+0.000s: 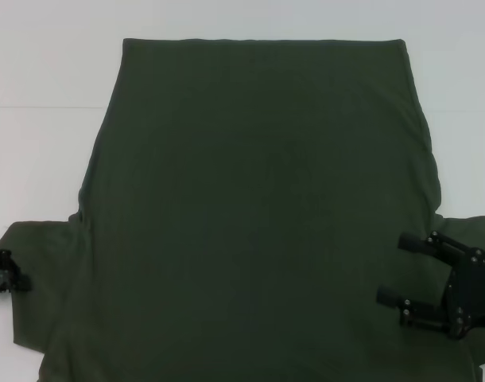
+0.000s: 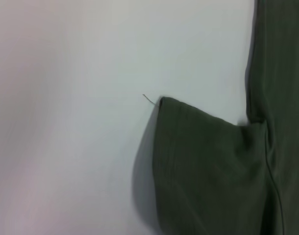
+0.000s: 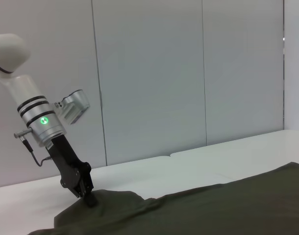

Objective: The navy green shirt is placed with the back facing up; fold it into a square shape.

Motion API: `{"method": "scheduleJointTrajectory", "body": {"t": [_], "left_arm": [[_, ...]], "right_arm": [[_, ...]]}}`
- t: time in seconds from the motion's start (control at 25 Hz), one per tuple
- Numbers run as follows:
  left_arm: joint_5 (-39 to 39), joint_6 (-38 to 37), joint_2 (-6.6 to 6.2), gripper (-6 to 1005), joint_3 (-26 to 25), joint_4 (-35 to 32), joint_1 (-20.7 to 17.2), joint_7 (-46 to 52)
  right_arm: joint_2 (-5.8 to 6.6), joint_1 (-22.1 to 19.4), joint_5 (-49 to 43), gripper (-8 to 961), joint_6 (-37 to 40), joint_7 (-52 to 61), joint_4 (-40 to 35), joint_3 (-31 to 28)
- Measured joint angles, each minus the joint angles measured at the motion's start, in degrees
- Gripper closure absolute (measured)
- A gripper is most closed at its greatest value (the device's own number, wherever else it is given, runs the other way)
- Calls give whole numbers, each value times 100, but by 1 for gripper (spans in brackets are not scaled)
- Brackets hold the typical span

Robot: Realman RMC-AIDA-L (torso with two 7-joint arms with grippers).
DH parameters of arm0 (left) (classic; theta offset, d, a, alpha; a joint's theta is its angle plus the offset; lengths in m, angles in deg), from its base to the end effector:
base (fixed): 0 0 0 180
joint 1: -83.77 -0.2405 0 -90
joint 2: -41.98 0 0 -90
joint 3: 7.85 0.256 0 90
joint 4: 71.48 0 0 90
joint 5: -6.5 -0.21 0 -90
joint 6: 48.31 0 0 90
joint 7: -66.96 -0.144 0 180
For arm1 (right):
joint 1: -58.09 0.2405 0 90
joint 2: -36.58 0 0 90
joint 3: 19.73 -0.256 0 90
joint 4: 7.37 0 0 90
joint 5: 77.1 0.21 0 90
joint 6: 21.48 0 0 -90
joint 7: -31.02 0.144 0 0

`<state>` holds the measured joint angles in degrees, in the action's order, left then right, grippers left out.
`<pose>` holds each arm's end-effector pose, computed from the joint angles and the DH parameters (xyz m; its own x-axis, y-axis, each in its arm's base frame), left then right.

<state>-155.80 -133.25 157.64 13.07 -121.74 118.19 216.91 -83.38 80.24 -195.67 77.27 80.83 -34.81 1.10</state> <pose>-0.3568 0.3302 0.0791 -0.0901 0.9249 0.3695 0.9448 0.1967 -0.2619 0.3078 0.2615 -0.0036 0.7616 -0.1034 -0.6398 -0.3755 -0.8750 -0.3056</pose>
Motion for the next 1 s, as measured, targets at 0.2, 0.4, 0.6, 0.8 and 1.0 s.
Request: {"method": "scheduleJointTrajectory", "body": {"t": [0.2,0.4,0.6,0.8,1.0], "left_arm": [[3,-20,0,971,-9,-28,-6,-32],[18,-74,-1,987,-55,-227,-18,-193],[23,-133,-46,995,-60,-583,-14,-273],[6,-316,-83,992,-38,-946,21,-279],[17,-551,-110,990,7,-1094,117,-271]], "right_arm": [[-4,0,0,41,3,2,0,0],[-10,0,0,41,17,2,1,0],[-3,-1,7,41,64,2,2,-7],[-2,-7,17,41,70,2,2,-9],[-8,-9,18,40,71,2,2,-9]]}}
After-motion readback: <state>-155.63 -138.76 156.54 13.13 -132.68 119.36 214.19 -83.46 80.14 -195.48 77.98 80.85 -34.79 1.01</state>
